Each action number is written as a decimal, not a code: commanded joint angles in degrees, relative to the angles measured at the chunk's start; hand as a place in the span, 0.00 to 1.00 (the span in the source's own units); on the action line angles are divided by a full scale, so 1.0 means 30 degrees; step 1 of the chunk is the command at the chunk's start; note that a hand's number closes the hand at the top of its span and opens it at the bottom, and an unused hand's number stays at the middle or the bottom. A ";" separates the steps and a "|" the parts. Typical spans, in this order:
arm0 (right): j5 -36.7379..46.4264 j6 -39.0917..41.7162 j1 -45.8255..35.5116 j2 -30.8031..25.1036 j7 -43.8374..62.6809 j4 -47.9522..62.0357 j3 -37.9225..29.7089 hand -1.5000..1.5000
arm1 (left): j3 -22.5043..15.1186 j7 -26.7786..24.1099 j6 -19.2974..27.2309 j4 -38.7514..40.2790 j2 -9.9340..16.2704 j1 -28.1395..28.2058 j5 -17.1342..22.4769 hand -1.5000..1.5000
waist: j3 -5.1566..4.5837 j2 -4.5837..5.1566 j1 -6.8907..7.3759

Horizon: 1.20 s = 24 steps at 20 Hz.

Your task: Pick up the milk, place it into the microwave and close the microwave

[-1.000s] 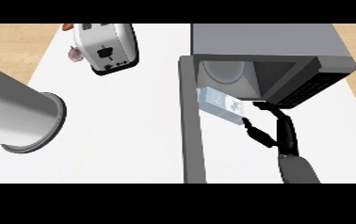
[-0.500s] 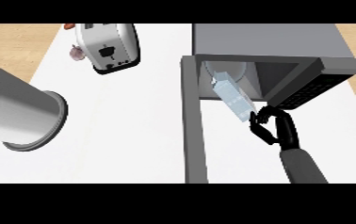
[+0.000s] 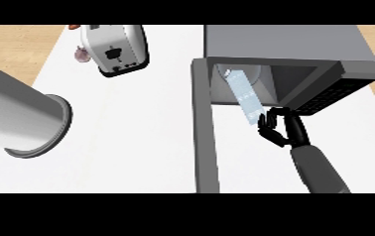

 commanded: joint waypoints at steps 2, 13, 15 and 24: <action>-0.0096 0.1823 -0.0918 -0.0082 -0.2053 0.0539 0.0107 1.00 | 0.0597 0.0631 -0.0089 -0.0525 -0.0072 0.0211 0.1037 0.00 | -0.0003 -0.0063 -0.0115; 0.0110 0.1709 -0.0824 0.1702 0.1493 -0.4886 0.1778 1.00 | 0.2040 -0.0055 -0.1320 0.1938 -0.0283 -0.0387 0.0555 0.00 | -0.0070 -0.0322 -0.0589; 0.0424 0.0707 -0.0898 0.2030 0.2951 -0.5808 0.1990 1.00 | 0.1231 0.0999 -0.0085 0.0325 -0.0288 -0.0400 0.0907 0.00 | -0.0061 -0.0278 -0.0642; 0.0657 0.2309 -0.4990 0.1456 0.8485 -0.5376 0.1987 1.00 | 0.1823 0.0614 -0.0923 0.2313 -0.0289 -0.1517 0.0450 0.00 | -0.0052 -0.0151 -0.0227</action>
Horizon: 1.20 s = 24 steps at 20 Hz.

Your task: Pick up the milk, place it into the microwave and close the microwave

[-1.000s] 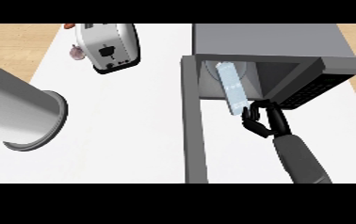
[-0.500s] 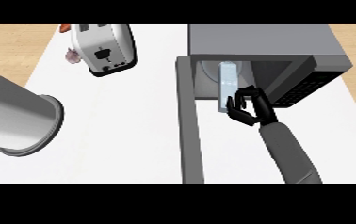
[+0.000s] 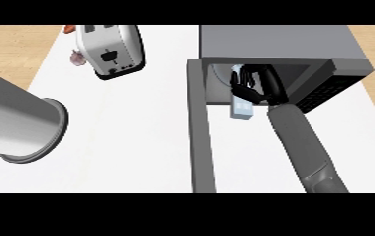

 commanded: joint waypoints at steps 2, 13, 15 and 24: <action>0.0247 0.0353 -0.2352 -0.0177 0.1694 0.1568 -0.0170 1.00 | 0.1204 0.0506 0.0111 0.1548 0.0665 -0.1793 0.0371 0.00 | 0.0006 0.0098 0.0105; 0.1145 -0.5119 -0.6476 -0.1232 0.2530 0.7941 -0.2189 1.00 | 0.0506 0.1813 0.0650 0.1480 0.0986 -0.3467 0.0061 0.00 | 0.0054 0.0674 0.1164; 0.1013 -0.6400 -0.6655 -0.1629 0.2945 0.8250 -0.2669 1.00 | 0.0466 0.1867 0.0818 0.1466 0.1025 -0.3927 0.0040 0.00 | 0.0061 0.0794 0.1361; 0.1627 -0.9316 -0.7123 -0.1880 0.1931 0.9682 -0.2782 0.00 | 0.0857 0.1756 0.0615 0.3021 0.1782 -0.5555 -0.0623 0.00 | 0.0042 0.1017 0.1940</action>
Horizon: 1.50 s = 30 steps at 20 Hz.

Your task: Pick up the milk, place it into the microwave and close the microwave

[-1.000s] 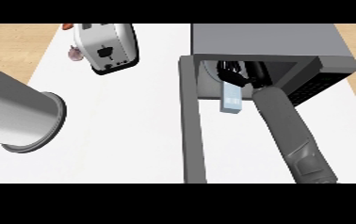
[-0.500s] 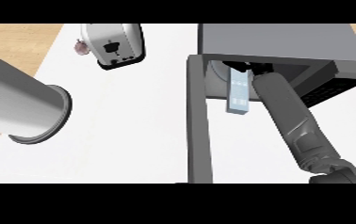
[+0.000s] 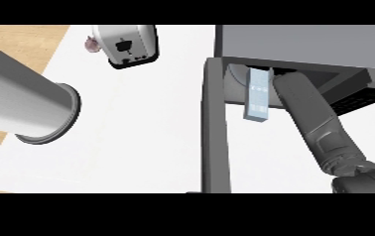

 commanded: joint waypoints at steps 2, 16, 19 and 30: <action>0.0873 -0.1079 -0.0143 0.0096 -0.0328 0.1235 0.0505 0.00 | 0.0192 -0.0395 -0.0312 0.0988 0.0362 -0.0962 -0.0531 0.00 | -0.0023 0.0046 0.0323; -0.1157 0.3784 -0.0259 0.0242 -0.2827 0.1528 -0.1370 0.00 | -0.1826 -0.0232 -0.0989 0.0421 -0.0449 -0.1150 -0.2183 0.00 | 0.0013 -0.0180 -0.0037; -0.1402 0.4989 0.0001 0.0162 -0.3427 0.1633 -0.1562 0.00 | -0.2822 0.0332 -0.0904 -0.1077 -0.1075 -0.0487 -0.2541 0.00 | 0.0014 -0.0340 -0.0301; -0.2381 0.8893 0.2369 0.0570 -0.5970 0.0876 -0.1928 0.00 | -0.4911 0.0926 -0.0463 -0.1295 -0.1611 -0.1650 -0.4997 0.00 | -0.0051 -0.0833 -0.1650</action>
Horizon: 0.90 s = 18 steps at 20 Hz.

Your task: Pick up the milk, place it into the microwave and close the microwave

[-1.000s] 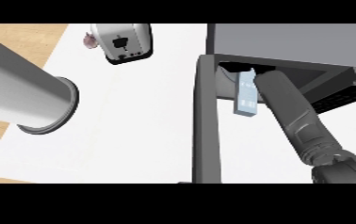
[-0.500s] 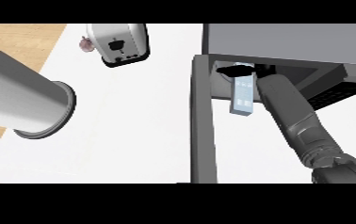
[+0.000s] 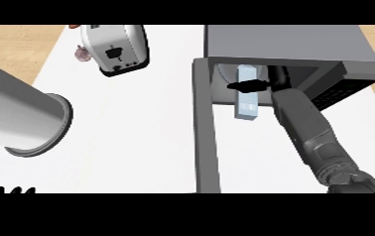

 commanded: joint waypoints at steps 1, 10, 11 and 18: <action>-0.0281 0.0907 0.1400 0.0673 -0.0804 -0.0512 0.0093 0.00 | -0.1867 -0.0463 0.0418 -0.1372 -0.0243 0.1705 -0.1319 0.00 | -0.0021 -0.0260 -0.0378; -0.0937 0.3773 0.5311 0.1230 -0.1384 -0.3754 0.0978 0.00 | -0.3613 0.3203 0.1728 -0.2056 -0.0254 -0.1382 -0.2198 0.00 | -0.0046 -0.0457 -0.1299; -0.0936 0.3000 0.5511 0.2245 -0.0879 -0.4605 0.1244 0.00 | -0.4440 0.2598 0.2199 -0.0728 -0.0254 -0.1683 -0.2880 0.00 | -0.0067 -0.0539 -0.1440; -0.1434 0.5621 0.9981 0.2076 -0.0756 -0.8731 0.2297 0.00 | -0.6100 0.4586 0.2569 0.0248 0.0012 -0.3956 -0.4468 1.00 | -0.0087 -0.0614 -0.1961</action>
